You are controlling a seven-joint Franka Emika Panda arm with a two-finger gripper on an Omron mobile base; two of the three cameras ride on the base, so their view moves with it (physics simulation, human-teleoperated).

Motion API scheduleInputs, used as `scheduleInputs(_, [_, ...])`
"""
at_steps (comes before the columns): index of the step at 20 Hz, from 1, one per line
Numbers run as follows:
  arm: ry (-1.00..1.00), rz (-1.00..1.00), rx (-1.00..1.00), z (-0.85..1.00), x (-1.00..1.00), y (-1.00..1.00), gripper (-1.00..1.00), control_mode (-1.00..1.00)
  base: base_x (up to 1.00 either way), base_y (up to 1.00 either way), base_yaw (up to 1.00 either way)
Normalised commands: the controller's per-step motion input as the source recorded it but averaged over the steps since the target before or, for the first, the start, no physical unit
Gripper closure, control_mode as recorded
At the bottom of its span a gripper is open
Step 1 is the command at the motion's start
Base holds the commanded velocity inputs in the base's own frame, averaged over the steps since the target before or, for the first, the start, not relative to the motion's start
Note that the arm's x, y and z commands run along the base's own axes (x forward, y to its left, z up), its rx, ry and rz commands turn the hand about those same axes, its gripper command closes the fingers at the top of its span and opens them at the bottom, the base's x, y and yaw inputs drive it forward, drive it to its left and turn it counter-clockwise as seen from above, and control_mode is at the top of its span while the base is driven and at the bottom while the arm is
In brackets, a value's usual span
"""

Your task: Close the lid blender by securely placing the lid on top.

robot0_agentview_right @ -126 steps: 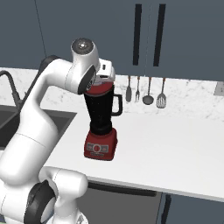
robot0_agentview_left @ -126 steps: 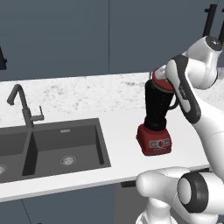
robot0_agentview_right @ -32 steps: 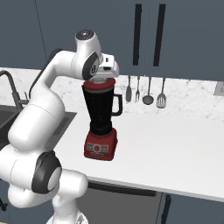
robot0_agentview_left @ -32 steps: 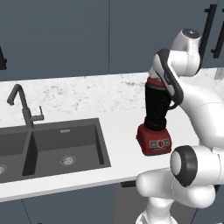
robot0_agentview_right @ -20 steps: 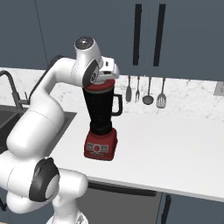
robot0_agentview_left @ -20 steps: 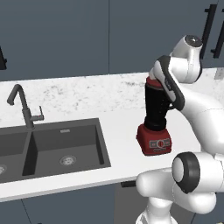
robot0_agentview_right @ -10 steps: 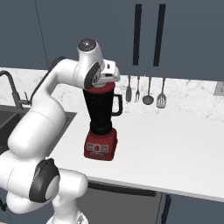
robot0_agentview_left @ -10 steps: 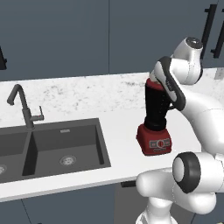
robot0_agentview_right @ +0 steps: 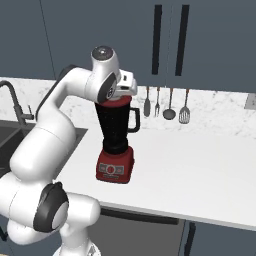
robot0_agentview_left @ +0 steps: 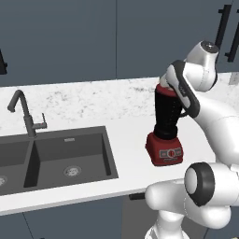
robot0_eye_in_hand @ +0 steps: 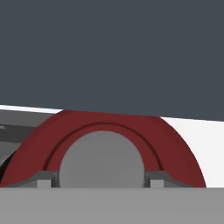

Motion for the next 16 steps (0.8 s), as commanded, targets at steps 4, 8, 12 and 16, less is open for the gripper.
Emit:
scheduleInputs(4, [-0.06, 0.00, 0.00, -0.05, 0.00, 0.00, -1.00, -1.00, 0.00, 0.00, 0.00])
scheduleInputs(8, [-0.14, 0.00, 0.00, 0.01, 0.00, 0.00, -1.00, -1.00, 0.00, 0.00, 0.00])
scheduleInputs(12, [-0.16, 0.00, 0.00, 0.13, 0.00, 0.00, -1.00, -1.00, 0.00, 0.00, 0.00])
scheduleInputs(16, [-0.15, 0.00, 0.00, 0.19, -0.27, 0.00, -1.00, -1.00, 0.00, 0.00, 0.00])
